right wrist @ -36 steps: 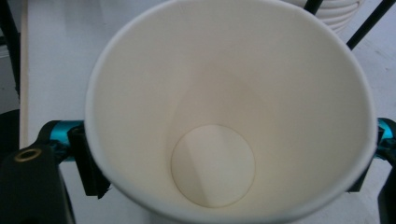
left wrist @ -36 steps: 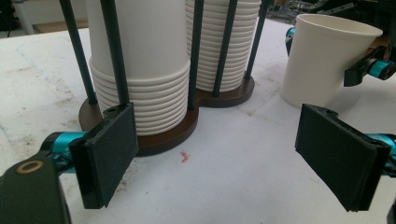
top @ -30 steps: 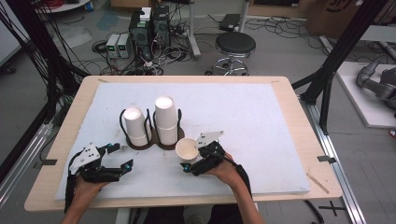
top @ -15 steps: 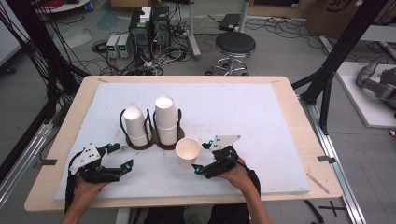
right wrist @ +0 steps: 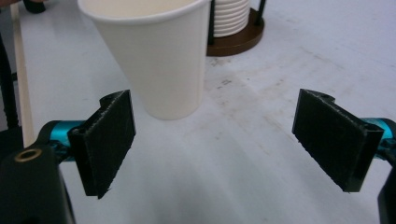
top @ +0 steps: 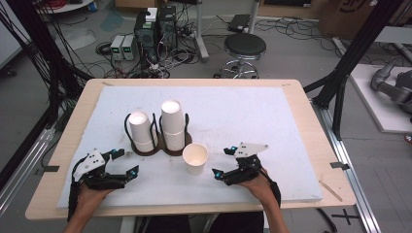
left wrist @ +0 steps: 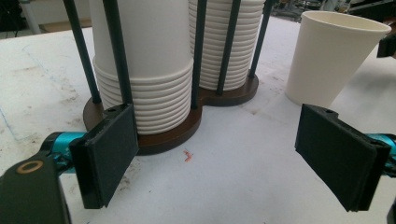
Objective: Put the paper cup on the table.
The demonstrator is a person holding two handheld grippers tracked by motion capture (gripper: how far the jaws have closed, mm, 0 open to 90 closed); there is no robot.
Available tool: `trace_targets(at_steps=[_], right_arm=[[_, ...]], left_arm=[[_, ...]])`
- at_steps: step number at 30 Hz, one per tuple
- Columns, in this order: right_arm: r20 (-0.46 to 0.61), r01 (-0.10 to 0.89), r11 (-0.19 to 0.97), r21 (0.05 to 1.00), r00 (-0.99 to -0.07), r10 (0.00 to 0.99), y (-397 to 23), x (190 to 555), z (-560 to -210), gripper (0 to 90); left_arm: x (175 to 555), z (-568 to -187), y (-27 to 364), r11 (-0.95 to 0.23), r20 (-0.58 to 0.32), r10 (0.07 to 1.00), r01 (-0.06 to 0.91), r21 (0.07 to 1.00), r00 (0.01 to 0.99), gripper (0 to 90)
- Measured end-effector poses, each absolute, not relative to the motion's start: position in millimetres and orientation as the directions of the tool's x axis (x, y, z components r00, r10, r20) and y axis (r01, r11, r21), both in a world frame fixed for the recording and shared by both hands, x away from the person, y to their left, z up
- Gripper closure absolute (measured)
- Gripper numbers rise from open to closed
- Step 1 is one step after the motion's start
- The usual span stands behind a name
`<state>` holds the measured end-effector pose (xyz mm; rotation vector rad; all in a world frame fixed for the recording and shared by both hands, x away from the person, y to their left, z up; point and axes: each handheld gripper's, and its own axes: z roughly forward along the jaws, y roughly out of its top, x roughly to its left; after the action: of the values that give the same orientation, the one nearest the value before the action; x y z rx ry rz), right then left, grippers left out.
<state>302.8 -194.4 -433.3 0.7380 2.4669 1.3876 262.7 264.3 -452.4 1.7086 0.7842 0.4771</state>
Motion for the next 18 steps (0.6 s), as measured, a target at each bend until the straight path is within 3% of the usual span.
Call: trace_targets(at_steps=[18], right_arm=[[0.106,0.369,0.283,0.885,-0.753,0.65,-246,300,-436,13.9]], left_arm=[[263,-453,265,-0.128,-0.089,0.715,0.255,0.958,0.693,13.0]])
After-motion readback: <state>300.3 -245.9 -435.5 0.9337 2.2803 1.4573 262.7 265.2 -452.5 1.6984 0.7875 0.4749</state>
